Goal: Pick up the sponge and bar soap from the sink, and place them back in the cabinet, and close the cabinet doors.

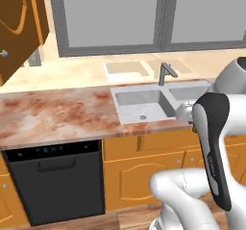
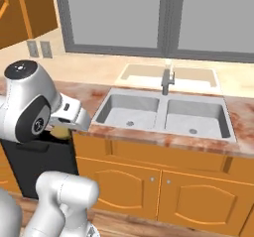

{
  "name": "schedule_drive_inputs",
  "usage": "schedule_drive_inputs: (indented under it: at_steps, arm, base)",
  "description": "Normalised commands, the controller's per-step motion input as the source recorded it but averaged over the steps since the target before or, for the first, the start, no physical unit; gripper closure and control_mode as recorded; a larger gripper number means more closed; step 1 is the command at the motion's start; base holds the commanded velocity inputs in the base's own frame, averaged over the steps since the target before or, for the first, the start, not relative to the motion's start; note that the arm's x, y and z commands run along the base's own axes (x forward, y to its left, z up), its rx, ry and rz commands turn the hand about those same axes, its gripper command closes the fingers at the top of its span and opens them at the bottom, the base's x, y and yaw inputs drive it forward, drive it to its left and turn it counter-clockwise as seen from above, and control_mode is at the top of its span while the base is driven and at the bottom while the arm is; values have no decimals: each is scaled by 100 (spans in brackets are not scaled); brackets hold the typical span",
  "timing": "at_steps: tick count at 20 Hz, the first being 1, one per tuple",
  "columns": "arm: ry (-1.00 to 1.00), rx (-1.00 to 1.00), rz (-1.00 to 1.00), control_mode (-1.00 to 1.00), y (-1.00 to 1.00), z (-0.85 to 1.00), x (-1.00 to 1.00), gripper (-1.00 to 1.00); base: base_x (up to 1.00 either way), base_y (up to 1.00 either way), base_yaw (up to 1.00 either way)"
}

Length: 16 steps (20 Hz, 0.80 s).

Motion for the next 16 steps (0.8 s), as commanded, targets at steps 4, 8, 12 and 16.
schedule_drive_inputs:
  at_steps: [4,8,12,16]
  arm:
    - [0,0,0,100,0,0,0,100]
    - [0,0,0,100,0,0,0,100]
    - [0,0,0,100,0,0,0,100]
    - [0,0,0,100,0,0,0,100]
  base:
    - [-69,33,2]
    - [-57,45,12]
    - [-43,67,16]
    - [-46,83,9]
